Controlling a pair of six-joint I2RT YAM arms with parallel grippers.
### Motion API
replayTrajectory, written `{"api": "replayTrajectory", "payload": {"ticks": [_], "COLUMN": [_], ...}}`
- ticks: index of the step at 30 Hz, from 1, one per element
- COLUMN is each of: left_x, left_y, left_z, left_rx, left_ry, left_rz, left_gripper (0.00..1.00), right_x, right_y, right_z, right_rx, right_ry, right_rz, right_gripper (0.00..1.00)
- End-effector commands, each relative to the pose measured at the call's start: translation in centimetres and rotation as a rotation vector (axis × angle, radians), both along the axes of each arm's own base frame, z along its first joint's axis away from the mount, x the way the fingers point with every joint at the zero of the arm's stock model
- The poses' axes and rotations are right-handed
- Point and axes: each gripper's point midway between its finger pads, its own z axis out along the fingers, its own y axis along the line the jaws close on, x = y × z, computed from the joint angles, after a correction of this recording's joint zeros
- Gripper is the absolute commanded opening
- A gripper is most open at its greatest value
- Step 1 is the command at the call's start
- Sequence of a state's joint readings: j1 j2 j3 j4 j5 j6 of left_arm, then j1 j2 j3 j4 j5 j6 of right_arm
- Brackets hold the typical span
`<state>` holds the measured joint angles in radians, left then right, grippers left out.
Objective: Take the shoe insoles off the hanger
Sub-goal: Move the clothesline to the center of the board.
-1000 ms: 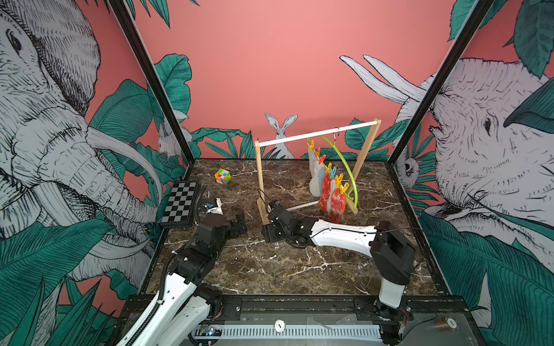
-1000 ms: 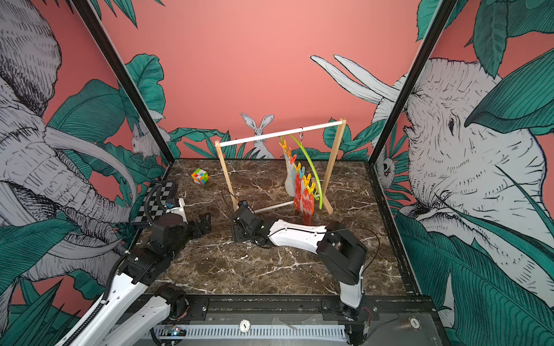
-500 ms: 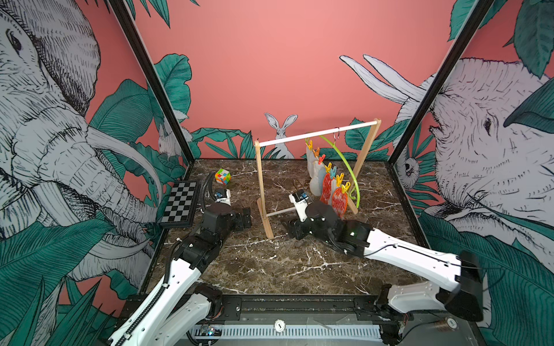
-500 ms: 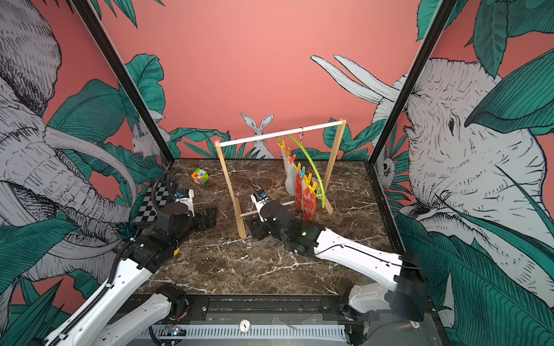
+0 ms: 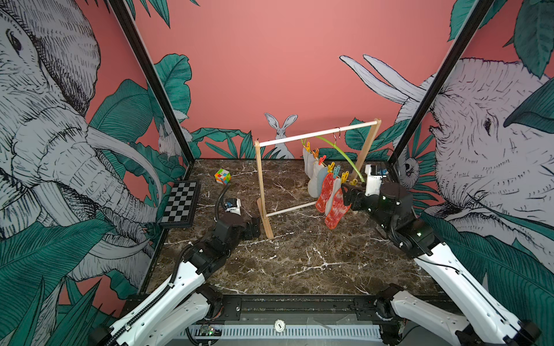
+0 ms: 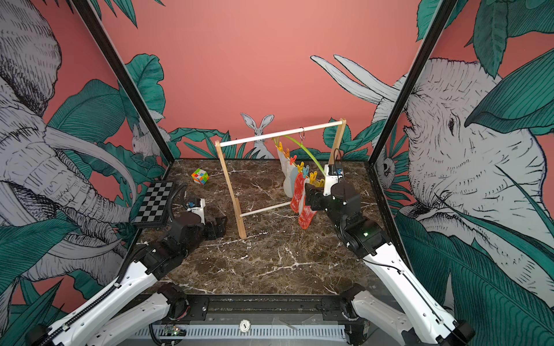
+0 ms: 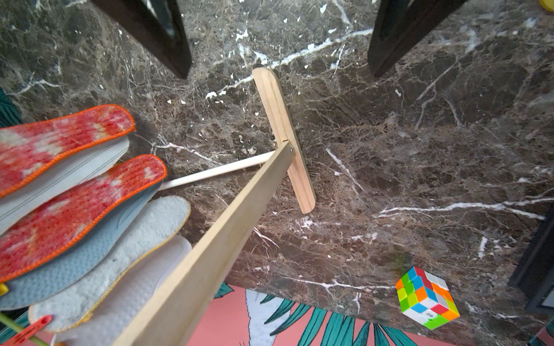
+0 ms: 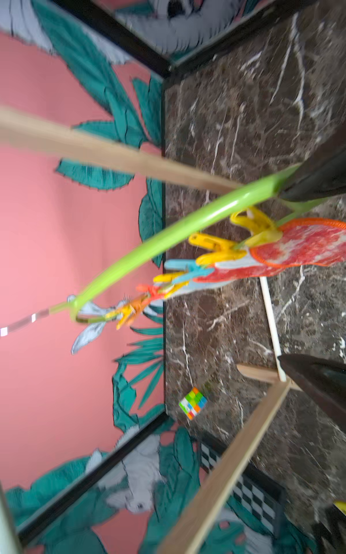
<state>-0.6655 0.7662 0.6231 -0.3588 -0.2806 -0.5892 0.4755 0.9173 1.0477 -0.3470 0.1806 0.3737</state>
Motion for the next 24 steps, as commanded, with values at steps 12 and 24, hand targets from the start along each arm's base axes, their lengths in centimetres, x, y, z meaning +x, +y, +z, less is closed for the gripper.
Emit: {"api": "replayTrajectory", "payload": {"ticks": [12, 24], "left_x": [0.5, 3.3], "left_y": [-2.6, -2.5], "left_z": [-3.4, -2.3], "left_rx": [-0.019, 0.049], "left_ry": [0.049, -0.026], "left_rz": [0.004, 0.084], "left_gripper": [0.94, 0.91], "right_x": [0.4, -1.4], "right_y": [-4.3, -8.6], "right_z": [-2.8, -14.3], "right_rx": [0.308, 0.526], "right_ry": [0.056, 0.266], "right_rz": [0.006, -0.207], "right_gripper": [0.84, 0.81]}}
